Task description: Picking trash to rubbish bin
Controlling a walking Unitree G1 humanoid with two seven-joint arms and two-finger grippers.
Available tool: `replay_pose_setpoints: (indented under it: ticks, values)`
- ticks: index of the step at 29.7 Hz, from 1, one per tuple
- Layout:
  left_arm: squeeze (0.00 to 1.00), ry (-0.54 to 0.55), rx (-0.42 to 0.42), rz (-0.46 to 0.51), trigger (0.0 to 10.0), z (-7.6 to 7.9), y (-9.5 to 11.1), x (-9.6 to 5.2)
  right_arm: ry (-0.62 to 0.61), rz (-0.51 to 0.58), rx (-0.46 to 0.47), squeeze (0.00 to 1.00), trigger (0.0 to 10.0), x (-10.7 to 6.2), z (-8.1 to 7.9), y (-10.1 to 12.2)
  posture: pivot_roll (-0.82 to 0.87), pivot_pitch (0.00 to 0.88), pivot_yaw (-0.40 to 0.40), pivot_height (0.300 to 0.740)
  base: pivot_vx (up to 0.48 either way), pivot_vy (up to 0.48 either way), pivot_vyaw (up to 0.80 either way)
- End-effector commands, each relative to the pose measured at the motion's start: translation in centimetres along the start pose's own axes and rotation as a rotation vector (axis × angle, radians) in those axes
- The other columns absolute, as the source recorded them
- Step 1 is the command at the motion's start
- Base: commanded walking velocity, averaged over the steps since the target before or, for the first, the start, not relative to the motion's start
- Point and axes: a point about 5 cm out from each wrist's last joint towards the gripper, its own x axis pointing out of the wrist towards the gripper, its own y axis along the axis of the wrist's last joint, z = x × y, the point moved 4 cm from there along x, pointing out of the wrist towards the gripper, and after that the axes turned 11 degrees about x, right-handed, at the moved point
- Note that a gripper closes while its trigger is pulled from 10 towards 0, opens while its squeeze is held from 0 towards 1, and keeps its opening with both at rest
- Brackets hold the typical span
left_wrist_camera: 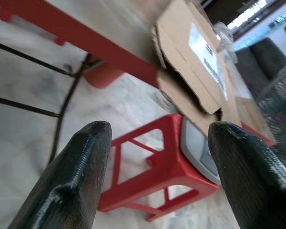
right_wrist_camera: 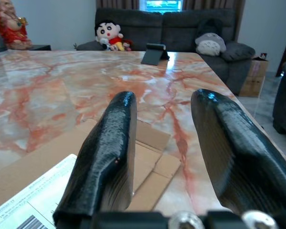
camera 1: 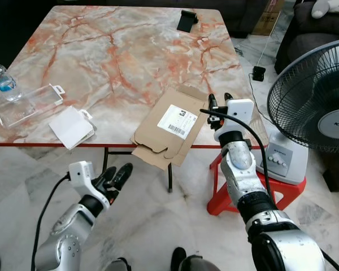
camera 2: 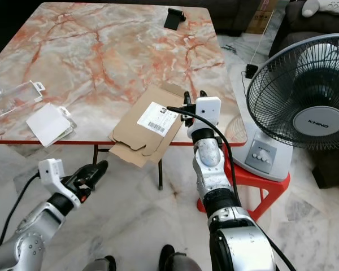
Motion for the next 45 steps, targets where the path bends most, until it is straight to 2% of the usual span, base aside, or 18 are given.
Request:
replay_pose_setpoints:
  ticks: [1, 3, 11, 19, 23, 29, 30, 31, 32, 45]
  values:
    - [0.0, -0.041, 0.009, -0.028, 10.0, 0.6, -0.9, 0.8, -0.004, 0.028, 0.003, 0.0, 10.0, 0.3, -0.1, 0.8, 0.15, 0.205, -0.071, 0.74, 0.0, 0.0, 0.0]
    - [0.0, -0.064, -0.016, -0.027, 10.0, 1.0, -1.2, 1.3, -0.006, 0.031, 0.002, 0.0, 10.0, 0.2, 0.0, 0.8, 0.15, 0.205, -0.071, 0.74, 0.0, 0.0, 0.0]
    - [0.0, -0.114, -0.028, -0.055, 10.0, 2.2, -2.4, 2.8, -0.016, 0.035, -0.002, 0.0, 10.0, 0.2, 0.3, 0.9, 0.14, 0.21, -0.068, 0.74, 0.0, 0.0, 0.0]
    - [0.0, -0.127, -0.038, -0.049, 10.0, 2.7, -2.7, 4.0, -0.018, 0.035, -0.003, 0.0, 10.0, 0.2, 0.4, 0.9, 0.14, 0.209, -0.068, 0.74, 0.0, 0.0, 0.0]
    - [0.0, -0.122, -0.051, -0.04, 10.0, 3.2, -2.8, 5.3, -0.018, 0.029, -0.004, 0.0, 10.0, 0.2, 0.4, 0.8, 0.13, 0.209, -0.066, 0.74, 0.0, 0.0, 0.0]
    - [0.0, -0.122, -0.053, -0.038, 10.0, 3.4, -3.0, 5.9, -0.017, 0.023, -0.008, 0.0, 10.0, 0.1, 0.4, 0.7, 0.13, 0.21, -0.065, 0.74, 0.0, 0.0, 0.0]
    - [0.0, -0.119, -0.059, -0.033, 7.1, 3.5, -3.0, 6.0, -0.018, 0.023, -0.007, 0.0, 10.0, 0.1, 0.5, 0.7, 0.13, 0.209, -0.064, 0.74, 0.0, 0.0, 0.0]
    - [0.0, -0.117, -0.063, -0.029, 1.8, 3.5, -2.9, 6.1, -0.019, 0.023, -0.007, 0.0, 10.0, 0.1, 0.5, 0.7, 0.13, 0.209, -0.064, 0.74, 0.0, 0.0, 0.0]
    - [0.0, -0.109, -0.067, -0.024, 0.0, 3.5, -2.9, 6.3, -0.02, 0.021, -0.007, 0.0, 10.0, 0.1, 0.5, 0.6, 0.13, 0.209, -0.062, 0.74, 0.0, 0.0, 0.0]
    - [0.0, -0.071, -0.073, -0.012, 0.0, 3.0, -3.4, 6.3, -0.021, 0.007, -0.009, 0.0, 10.0, -0.1, 0.4, 0.2, 0.12, 0.203, -0.058, 0.74, 0.0, 0.0, 0.0]
